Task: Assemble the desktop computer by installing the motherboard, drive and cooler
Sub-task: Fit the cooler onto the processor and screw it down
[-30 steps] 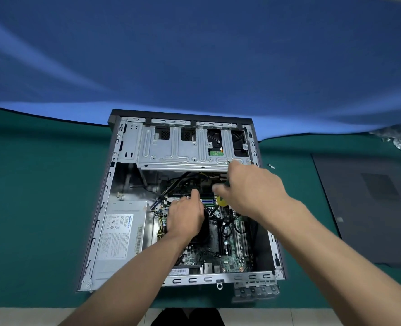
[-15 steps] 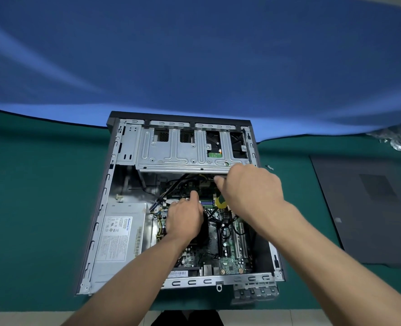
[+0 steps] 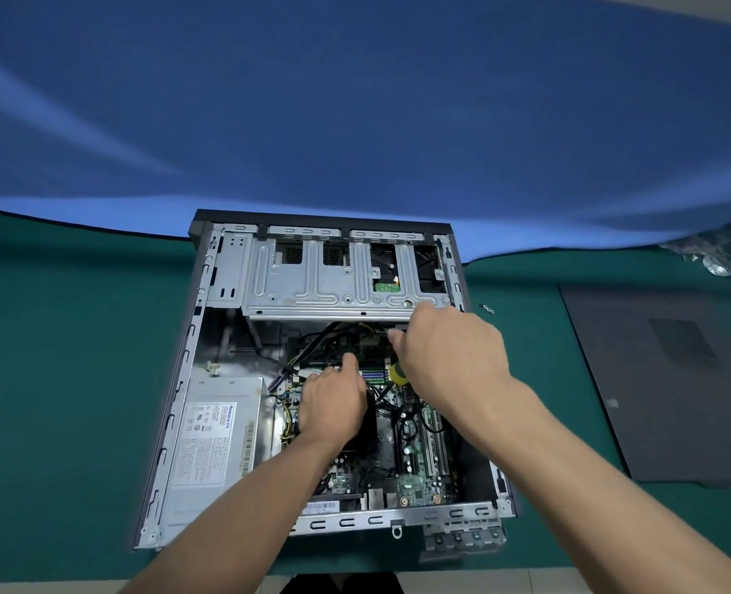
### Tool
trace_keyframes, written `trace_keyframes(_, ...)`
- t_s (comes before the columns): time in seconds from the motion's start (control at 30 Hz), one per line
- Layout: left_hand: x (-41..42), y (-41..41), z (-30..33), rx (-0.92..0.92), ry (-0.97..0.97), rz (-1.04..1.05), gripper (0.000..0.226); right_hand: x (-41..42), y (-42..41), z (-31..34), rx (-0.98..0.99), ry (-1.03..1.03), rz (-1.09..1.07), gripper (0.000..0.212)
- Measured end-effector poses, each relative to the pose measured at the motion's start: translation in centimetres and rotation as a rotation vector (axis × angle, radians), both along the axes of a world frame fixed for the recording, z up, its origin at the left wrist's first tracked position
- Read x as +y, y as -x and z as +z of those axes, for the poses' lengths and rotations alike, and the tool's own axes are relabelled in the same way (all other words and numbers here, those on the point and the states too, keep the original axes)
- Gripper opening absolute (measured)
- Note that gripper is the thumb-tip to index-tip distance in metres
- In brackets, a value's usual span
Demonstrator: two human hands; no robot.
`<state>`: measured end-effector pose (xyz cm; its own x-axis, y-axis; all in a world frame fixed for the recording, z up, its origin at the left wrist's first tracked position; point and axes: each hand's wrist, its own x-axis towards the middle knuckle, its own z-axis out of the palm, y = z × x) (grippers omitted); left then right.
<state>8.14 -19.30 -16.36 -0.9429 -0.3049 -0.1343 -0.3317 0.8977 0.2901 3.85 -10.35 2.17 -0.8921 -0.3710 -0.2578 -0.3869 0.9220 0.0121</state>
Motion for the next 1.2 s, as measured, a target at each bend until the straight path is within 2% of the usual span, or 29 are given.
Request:
trace_keyframes(0.07, 0.0, 0.0, 0.1, -0.011, -0.008, 0.001, 0.012, 0.1, 0.2, 0.1, -0.018, 0.013, -0.03, 0.034)
trace_keyframes(0.17, -0.1, 0.2, 0.1, -0.014, -0.002, -0.004, 0.018, -0.2, 0.2, 0.3, -0.178, 0.012, -0.038, 0.039)
trace_keyframes(0.3, 0.0, 0.1, 0.1, -0.008, -0.015, 0.01, 0.015, -0.2, -0.2, -0.1, 0.022, -0.042, 0.033, 0.025)
trace_keyframes(0.43, -0.1, 0.1, 0.0, -0.015, -0.015, 0.0, 0.019, -0.2, 0.1, 0.2, -0.151, 0.017, -0.034, 0.035)
trace_keyframes(0.57, -0.1, 0.1, -0.1, -0.018, -0.017, -0.005, 0.014, 0.0, 0.2, 0.1, -0.015, -0.037, 0.004, 0.025)
trace_keyframes(0.7, -0.2, 0.2, -0.2, -0.019, -0.037, 0.009, 0.018, 0.0, 0.5, 0.4, -0.2, 0.05, -0.055, 0.034)
trace_keyframes(0.83, -0.1, 0.2, -0.3, -0.017, -0.04, 0.012, 0.015, -0.1, 0.3, 0.1, 0.005, -0.008, -0.015, 0.034)
trace_keyframes(0.97, -0.2, 0.2, -0.2, -0.023, -0.035, 0.009, 0.016, -0.1, 0.8, 0.4, -0.205, 0.033, -0.051, 0.033)
trace_keyframes(1.03, -0.2, 0.1, -0.2, -0.027, -0.038, 0.001, 0.014, -0.2, 0.5, 0.3, -0.133, -0.008, -0.016, 0.028)
trace_keyframes(1.1, -0.1, 0.1, -0.2, -0.023, -0.057, 0.001, 0.012, -0.3, 0.5, 0.2, -0.012, -0.034, -0.01, 0.033)
trace_keyframes(1.13, -0.1, 0.1, -0.1, -0.028, -0.072, 0.001, 0.012, -0.2, 0.6, 0.2, -0.032, -0.021, -0.022, 0.033)
trace_keyframes(1.2, -0.2, 0.1, 0.0, -0.022, -0.075, 0.009, 0.013, -0.2, 0.9, 0.5, -0.19, 0.014, -0.056, 0.029)
